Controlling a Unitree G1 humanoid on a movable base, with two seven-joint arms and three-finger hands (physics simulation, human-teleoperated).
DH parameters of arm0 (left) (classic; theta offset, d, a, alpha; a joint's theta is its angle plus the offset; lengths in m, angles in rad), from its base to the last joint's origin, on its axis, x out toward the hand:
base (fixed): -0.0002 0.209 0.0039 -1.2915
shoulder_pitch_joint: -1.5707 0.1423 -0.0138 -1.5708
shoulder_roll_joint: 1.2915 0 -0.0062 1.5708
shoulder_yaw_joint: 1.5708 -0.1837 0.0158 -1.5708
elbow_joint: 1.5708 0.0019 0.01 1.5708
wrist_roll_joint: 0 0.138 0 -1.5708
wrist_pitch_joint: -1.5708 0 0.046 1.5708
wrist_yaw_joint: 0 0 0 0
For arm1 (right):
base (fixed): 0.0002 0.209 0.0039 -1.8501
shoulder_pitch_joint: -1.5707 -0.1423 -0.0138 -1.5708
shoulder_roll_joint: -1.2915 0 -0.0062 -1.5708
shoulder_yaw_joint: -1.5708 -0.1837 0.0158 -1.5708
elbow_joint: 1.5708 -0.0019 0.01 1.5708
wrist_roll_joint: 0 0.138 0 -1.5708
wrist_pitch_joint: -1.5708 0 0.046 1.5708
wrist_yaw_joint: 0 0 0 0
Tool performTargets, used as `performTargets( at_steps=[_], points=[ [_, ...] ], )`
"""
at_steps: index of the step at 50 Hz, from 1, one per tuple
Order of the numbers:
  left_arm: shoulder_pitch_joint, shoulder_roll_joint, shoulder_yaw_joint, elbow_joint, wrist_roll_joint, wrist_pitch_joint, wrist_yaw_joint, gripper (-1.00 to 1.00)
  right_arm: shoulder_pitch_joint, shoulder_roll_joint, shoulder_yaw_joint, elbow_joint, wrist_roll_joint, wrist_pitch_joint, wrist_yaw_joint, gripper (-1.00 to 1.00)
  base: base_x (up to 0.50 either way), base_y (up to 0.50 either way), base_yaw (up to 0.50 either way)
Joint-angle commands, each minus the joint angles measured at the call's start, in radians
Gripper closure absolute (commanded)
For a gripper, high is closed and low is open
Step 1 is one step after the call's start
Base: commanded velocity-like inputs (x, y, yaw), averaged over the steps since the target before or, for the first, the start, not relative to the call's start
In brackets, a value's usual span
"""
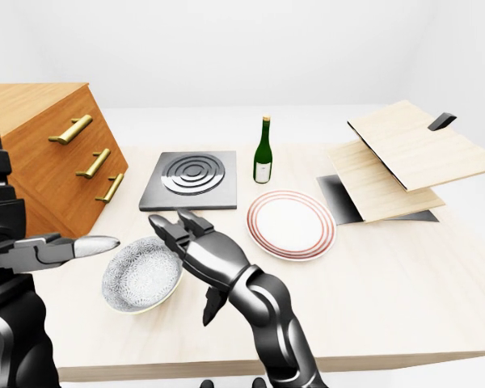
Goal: Pick up the akita bowl and put it on the plate.
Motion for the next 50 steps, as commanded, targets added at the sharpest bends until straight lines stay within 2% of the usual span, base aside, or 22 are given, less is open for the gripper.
performTargets(
  at_steps=[1, 6, 8, 10, 11, 12, 17, 25, 30, 38, 50],
  points=[
    [-0.010, 0.010, 0.011, -0.067, -0.010, 0.000, 0.000, -0.99, -0.031, 0.004, -0.002, 0.165, -0.104, 0.000, -0.044, -1.00, 0.00, 0.00, 0.00],
    [-0.017, 0.009, 0.005, -0.075, -0.003, 0.000, -0.001, -0.98, -0.089, 0.036, -0.021, 0.255, -0.168, 0.000, -0.077, -1.00, 0.00, 0.00, 0.00],
    [-0.034, 0.010, -0.019, -0.100, 0.005, 0.000, 0.000, -0.99, -0.137, 0.062, -0.007, 0.332, -0.244, 0.000, -0.141, -1.00, 0.00, 0.00, 0.00],
    [-0.044, 0.014, -0.030, -0.108, 0.015, 0.000, -0.002, -0.98, -0.109, 0.065, 0.014, 0.303, -0.236, 0.000, -0.104, -1.00, 0.00, 0.00, 0.00],
    [-0.095, -0.005, -0.079, -0.143, 0.002, 0.000, 0.016, -0.98, -0.043, 0.197, 0.198, 0.330, -0.427, 0.000, -0.242, -1.00, 0.00, 0.00, 0.00],
    [-0.108, -0.008, -0.095, -0.148, 0.002, 0.000, 0.022, -0.98, -0.011, 0.204, 0.252, 0.306, -0.441, 0.000, -0.236, -1.00, 0.00, 0.00, 0.00],
    [-0.102, -0.015, -0.105, -0.143, -0.001, 0.000, 0.021, -0.99, -0.022, 0.219, 0.321, 0.267, -0.427, 0.000, -0.217, -1.00, 0.00, 0.00, 0.00],
    [-0.102, -0.022, -0.113, -0.138, -0.023, 0.000, 0.026, -0.98, -0.039, 0.227, 0.332, 0.253, -0.425, 0.000, -0.200, -1.00, 0.00, 0.00, 0.00],
    [-0.106, -0.022, -0.106, -0.130, -0.043, 0.000, 0.036, -0.98, -0.023, 0.231, 0.368, 0.246, -0.429, 0.000, -0.185, -1.00, 0.00, 0.00, 0.00],
    [-0.095, -0.013, -0.080, -0.125, -0.072, 0.000, 0.052, -0.98, -0.026, 0.189, 0.327, 0.361, -0.484, 0.000, -0.288, -1.00, 0.00, 0.00, 0.00],
    [-0.096, 0.001, -0.063, -0.132, -0.091, 0.000, 0.064, -0.98, -0.034, 0.171, 0.283, 0.515, -0.574, 0.000, -0.415, -1.00, 0.00, 0.00, 0.00]
  ],
)
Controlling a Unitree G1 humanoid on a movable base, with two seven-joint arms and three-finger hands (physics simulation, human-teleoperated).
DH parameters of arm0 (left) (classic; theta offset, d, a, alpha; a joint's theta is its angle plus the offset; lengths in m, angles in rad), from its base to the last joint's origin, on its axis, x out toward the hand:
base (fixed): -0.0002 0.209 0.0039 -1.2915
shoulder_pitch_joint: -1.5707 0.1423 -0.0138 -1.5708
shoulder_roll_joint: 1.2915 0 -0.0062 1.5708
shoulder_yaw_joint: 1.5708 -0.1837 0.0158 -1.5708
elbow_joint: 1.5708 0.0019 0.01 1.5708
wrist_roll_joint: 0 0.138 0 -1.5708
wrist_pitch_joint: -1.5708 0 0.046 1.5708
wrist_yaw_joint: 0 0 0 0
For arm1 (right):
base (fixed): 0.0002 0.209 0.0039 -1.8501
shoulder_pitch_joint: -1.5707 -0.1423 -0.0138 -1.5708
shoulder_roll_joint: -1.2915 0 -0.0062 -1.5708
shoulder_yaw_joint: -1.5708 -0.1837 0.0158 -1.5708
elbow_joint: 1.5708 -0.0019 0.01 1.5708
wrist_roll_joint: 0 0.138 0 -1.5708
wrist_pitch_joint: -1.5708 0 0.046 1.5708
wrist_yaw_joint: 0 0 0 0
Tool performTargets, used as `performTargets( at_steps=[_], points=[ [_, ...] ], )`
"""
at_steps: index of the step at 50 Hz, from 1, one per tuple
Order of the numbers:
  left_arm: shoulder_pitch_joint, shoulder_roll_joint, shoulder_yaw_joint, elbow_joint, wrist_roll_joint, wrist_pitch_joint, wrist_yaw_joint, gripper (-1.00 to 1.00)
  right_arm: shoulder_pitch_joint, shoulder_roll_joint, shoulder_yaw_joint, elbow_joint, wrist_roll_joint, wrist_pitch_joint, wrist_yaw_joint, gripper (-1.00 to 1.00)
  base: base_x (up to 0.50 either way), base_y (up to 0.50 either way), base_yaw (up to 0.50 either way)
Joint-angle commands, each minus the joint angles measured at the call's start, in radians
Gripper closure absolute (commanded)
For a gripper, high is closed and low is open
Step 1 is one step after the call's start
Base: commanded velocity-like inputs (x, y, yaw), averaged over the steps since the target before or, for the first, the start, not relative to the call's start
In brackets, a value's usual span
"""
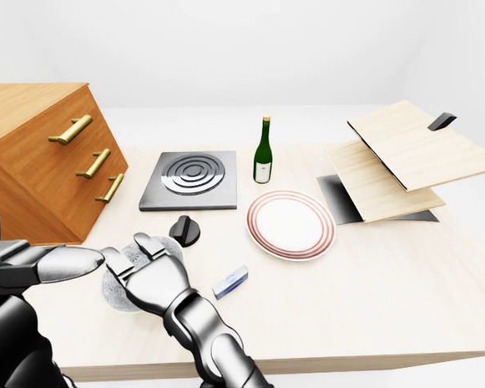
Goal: Pick up the akita bowl and put it on the plate.
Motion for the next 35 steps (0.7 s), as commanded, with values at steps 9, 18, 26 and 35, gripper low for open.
performTargets(
  at_steps=[9, 18, 26, 35],
  points=[
    [0.005, 0.010, 0.017, -0.012, -0.020, 0.000, 0.011, -0.98, 0.010, -0.017, -0.038, 0.183, -0.131, 0.000, -0.163, -1.00, 0.00, 0.00, 0.00],
    [0.004, 0.012, 0.031, -0.007, -0.036, 0.000, 0.016, -0.98, 0.029, -0.022, -0.009, 0.234, -0.145, 0.000, -0.203, -1.00, 0.00, 0.00, 0.00],
    [0.000, 0.018, 0.041, -0.010, -0.044, 0.000, 0.024, -0.98, 0.015, -0.014, -0.018, 0.331, -0.181, 0.000, -0.269, -1.00, 0.00, 0.00, 0.00],
    [-0.003, 0.022, 0.039, -0.018, -0.044, 0.000, 0.026, -0.99, -0.030, 0.019, -0.047, 0.416, -0.200, 0.000, -0.298, -0.35, 0.00, 0.00, 0.00]
  ],
)
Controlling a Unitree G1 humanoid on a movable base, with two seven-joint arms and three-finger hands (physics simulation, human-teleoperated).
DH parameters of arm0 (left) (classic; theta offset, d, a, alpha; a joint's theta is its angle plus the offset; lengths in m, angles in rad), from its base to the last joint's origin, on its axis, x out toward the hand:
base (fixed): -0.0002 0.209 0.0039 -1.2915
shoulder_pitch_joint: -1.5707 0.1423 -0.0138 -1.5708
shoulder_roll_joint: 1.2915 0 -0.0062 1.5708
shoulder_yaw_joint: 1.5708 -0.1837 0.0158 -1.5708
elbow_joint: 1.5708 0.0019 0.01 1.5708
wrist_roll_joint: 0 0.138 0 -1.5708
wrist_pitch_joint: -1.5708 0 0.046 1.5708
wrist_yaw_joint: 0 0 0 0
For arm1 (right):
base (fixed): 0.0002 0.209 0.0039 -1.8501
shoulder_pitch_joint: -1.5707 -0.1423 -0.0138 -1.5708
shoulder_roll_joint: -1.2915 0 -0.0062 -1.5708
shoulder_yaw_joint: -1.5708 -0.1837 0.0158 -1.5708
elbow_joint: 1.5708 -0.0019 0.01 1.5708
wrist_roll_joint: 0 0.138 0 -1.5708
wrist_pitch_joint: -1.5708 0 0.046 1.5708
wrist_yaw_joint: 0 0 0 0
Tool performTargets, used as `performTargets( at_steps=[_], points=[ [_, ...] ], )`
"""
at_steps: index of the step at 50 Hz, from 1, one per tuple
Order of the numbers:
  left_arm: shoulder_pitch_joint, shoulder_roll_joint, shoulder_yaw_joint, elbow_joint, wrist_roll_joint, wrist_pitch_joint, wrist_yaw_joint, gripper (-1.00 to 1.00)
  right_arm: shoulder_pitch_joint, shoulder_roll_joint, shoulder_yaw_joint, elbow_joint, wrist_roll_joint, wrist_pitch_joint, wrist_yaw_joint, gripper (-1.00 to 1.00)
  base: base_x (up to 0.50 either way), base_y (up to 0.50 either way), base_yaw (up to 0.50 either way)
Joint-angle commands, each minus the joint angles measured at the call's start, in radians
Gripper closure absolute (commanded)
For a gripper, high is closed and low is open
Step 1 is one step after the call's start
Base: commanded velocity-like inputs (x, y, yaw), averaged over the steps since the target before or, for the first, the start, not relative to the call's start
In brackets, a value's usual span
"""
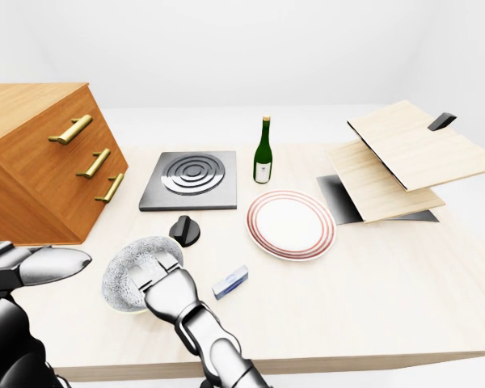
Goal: Pick up the akita bowl and put it on the plate.
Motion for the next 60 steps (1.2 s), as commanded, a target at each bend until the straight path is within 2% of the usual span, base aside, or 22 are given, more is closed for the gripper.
performTargets(
  at_steps=[1, 2, 6, 14, 21, 23, 24, 28, 30, 34, 39, 43, 47, 48, 53, 54, 55, 57, 58, 60],
  points=[
    [-0.002, 0.004, 0.004, -0.008, -0.006, 0.000, 0.005, -0.98, -0.031, 0.025, -0.022, 0.100, -0.033, 0.000, -0.064, 0.14, 0.00, 0.00, 0.00],
    [0.005, 0.003, 0.007, -0.007, -0.007, 0.000, 0.002, -0.99, -0.020, 0.020, -0.019, 0.087, -0.032, 0.000, -0.053, 1.00, 0.00, 0.00, 0.00],
    [0.004, 0.004, 0.005, -0.008, -0.008, 0.000, 0.000, -0.98, -0.022, 0.027, -0.027, 0.074, -0.023, 0.000, -0.048, 1.00, 0.00, 0.00, 0.00],
    [0.014, 0.000, 0.004, -0.008, -0.009, 0.000, -0.009, -0.99, -0.066, 0.037, -0.075, 0.034, 0.034, 0.000, 0.034, 1.00, 0.00, 0.00, 0.00],
    [0.024, -0.002, -0.003, -0.013, -0.007, 0.000, -0.014, -0.99, -0.104, 0.043, -0.098, 0.047, 0.046, 0.000, 0.024, 1.00, 0.00, 0.00, 0.00],
    [0.029, -0.005, -0.002, -0.009, -0.008, 0.000, -0.017, -0.98, -0.102, 0.053, -0.106, 0.033, 0.067, 0.000, 0.053, 1.00, 0.00, 0.00, 0.00],
    [0.026, -0.004, 0.000, -0.012, -0.008, 0.000, -0.015, -0.98, -0.138, 0.066, -0.123, 0.034, 0.073, 0.000, 0.040, 1.00, 0.00, 0.00, 0.00],
    [0.027, -0.004, -0.001, -0.011, -0.006, 0.000, -0.017, -0.98, -0.178, 0.094, -0.155, -0.009, 0.136, 0.000, 0.124, 1.00, 0.00, 0.00, 0.00],
    [0.027, -0.005, -0.003, -0.006, -0.005, 0.000, -0.017, -0.98, -0.250, 0.105, -0.189, -0.009, 0.144, 0.000, 0.119, 1.00, 0.00, 0.00, 0.00],
    [0.027, -0.006, -0.009, 0.001, 0.000, 0.000, -0.018, -0.98, -0.331, 0.144, -0.244, -0.062, 0.239, 0.000, 0.241, 1.00, 0.00, 0.00, 0.00],
    [0.029, -0.010, -0.013, 0.020, 0.007, 0.000, -0.018, -0.98, -0.435, 0.163, -0.289, -0.114, 0.323, 0.000, 0.328, 1.00, 0.00, 0.00, 0.00],
    [0.027, -0.009, -0.011, 0.019, 0.007, 0.000, -0.018, -0.98, -0.482, 0.163, -0.308, -0.106, 0.355, 0.000, 0.332, 1.00, 0.00, 0.00, 0.00],
    [0.029, -0.009, -0.008, 0.009, 0.005, 0.000, -0.019, -0.98, -0.560, 0.122, -0.359, -0.047, 0.383, 0.000, 0.299, 1.00, 0.00, 0.00, 0.00],
    [0.029, -0.009, -0.007, 0.006, 0.005, 0.000, -0.019, -0.98, -0.595, 0.090, -0.394, -0.018, 0.401, 0.000, 0.292, 1.00, 0.00, 0.00, 0.00],
    [0.029, -0.009, -0.005, 0.004, 0.002, 0.000, -0.020, -0.98, -0.637, -0.030, -0.449, 0.064, 0.445, 0.000, 0.247, 1.00, 0.00, 0.00, 0.00],
    [0.031, -0.010, -0.009, 0.012, 0.007, 0.000, -0.019, -0.99, -0.625, -0.056, -0.472, 0.066, 0.467, 0.000, 0.256, 1.00, 0.00, 0.00, 0.00],
    [0.031, -0.011, -0.009, 0.014, 0.005, 0.000, -0.019, -0.98, -0.624, -0.091, -0.467, 0.081, 0.449, 0.000, 0.208, 1.00, 0.00, 0.00, 0.00],
    [0.030, -0.010, -0.009, 0.007, 0.007, 0.000, -0.019, -0.98, -0.615, -0.132, -0.483, 0.112, 0.438, 0.000, 0.180, 1.00, 0.00, 0.00, 0.00],
    [0.033, -0.010, -0.009, 0.009, 0.009, 0.000, -0.019, -0.98, -0.606, -0.167, -0.500, 0.102, 0.451, 0.000, 0.191, 1.00, 0.00, 0.00, 0.00],
    [0.036, -0.011, -0.009, 0.015, 0.009, 0.000, -0.020, -0.98, -0.600, -0.189, -0.519, 0.080, 0.478, 0.000, 0.214, 1.00, 0.00, 0.00, 0.00]
  ],
)
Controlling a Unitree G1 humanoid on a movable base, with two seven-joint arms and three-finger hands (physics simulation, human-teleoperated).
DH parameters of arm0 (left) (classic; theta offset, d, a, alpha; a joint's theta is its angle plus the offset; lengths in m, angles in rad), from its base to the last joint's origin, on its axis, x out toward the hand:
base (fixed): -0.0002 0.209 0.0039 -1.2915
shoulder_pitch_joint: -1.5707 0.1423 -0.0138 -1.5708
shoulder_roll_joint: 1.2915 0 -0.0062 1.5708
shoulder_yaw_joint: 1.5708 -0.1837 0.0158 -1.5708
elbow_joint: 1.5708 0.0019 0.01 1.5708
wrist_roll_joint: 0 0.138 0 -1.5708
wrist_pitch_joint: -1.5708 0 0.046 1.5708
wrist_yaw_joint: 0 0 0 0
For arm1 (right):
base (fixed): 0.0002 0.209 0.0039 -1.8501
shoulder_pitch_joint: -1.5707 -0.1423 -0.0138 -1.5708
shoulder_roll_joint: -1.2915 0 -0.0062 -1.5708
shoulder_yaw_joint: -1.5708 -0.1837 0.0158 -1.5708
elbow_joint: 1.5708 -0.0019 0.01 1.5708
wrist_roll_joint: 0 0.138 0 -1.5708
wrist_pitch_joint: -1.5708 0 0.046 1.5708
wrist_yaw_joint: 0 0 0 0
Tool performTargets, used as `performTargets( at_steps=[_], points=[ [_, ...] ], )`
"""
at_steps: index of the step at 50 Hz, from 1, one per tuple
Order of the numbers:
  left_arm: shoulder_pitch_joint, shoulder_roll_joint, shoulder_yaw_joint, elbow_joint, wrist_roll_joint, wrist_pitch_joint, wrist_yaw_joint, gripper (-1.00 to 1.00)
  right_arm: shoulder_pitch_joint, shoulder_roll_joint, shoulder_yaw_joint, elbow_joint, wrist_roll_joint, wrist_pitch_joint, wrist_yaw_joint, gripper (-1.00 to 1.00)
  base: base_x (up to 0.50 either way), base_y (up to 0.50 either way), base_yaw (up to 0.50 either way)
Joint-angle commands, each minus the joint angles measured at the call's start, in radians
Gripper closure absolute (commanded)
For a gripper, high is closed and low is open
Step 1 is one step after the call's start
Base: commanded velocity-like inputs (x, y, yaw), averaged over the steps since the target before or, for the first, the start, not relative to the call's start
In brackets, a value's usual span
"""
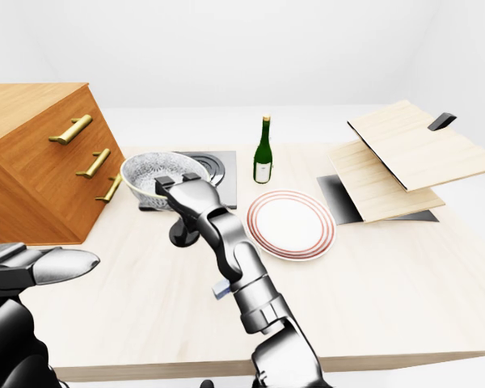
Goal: Pick up the akita bowl and put it on the plate.
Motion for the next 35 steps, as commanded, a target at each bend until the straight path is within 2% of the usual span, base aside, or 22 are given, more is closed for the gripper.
performTargets(
  at_steps=[1, 8, 14, 29, 35],
  points=[
    [0.006, -0.002, 0.001, 0.002, 0.002, 0.000, 0.000, -0.99, -0.045, -0.193, -0.130, 0.022, 0.149, 0.000, -0.015, 1.00, 0.00, 0.00, 0.00],
    [0.001, 0.000, 0.004, -0.007, 0.000, 0.000, 0.002, -0.98, 0.011, -0.313, -0.198, -0.101, 0.245, 0.000, 0.072, 1.00, 0.00, 0.00, 0.00],
    [0.002, -0.001, -0.001, -0.003, 0.003, 0.000, 0.002, -0.98, 0.070, -0.371, -0.238, -0.169, 0.294, 0.000, 0.134, 1.00, 0.00, 0.00, 0.00],
    [-0.005, 0.003, 0.009, 0.005, -0.007, 0.000, 0.007, -0.98, 0.165, -0.429, -0.288, -0.257, 0.331, 0.000, 0.193, 1.00, 0.00, 0.00, 0.00],
    [-0.002, 0.004, 0.008, 0.002, -0.006, 0.000, 0.006, -0.98, 0.204, -0.459, -0.300, -0.199, 0.257, 0.000, 0.142, 1.00, 0.00, 0.00, 0.00]
  ],
)
